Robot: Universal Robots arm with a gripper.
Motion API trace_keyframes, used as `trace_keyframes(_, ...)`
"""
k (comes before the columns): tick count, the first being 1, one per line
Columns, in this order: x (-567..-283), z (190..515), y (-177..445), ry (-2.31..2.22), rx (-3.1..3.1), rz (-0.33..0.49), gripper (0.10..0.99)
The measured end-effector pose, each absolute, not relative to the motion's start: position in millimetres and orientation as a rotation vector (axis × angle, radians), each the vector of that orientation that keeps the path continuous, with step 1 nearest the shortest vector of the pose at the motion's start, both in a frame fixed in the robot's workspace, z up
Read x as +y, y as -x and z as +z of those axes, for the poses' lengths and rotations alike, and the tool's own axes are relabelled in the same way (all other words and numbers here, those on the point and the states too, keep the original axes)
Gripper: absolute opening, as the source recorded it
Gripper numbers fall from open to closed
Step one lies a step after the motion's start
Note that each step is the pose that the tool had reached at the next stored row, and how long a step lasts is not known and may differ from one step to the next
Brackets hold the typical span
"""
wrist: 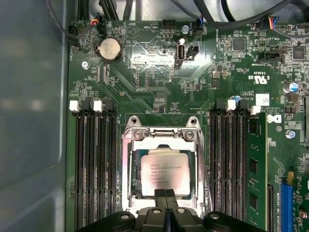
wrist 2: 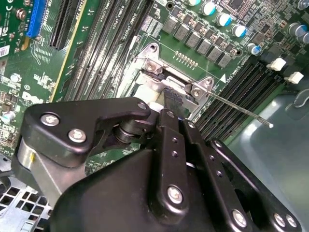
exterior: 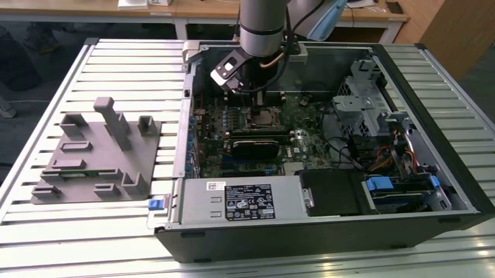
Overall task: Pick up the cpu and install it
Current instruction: 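Close the cpu cover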
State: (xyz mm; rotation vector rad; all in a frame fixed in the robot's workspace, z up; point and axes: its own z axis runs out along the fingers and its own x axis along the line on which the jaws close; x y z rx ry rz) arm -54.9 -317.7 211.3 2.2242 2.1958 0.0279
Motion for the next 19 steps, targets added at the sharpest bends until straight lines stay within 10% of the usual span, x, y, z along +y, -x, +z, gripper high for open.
trace_keyframes(19,-318,200,52,-2.224,2.195,0.026,0.106)
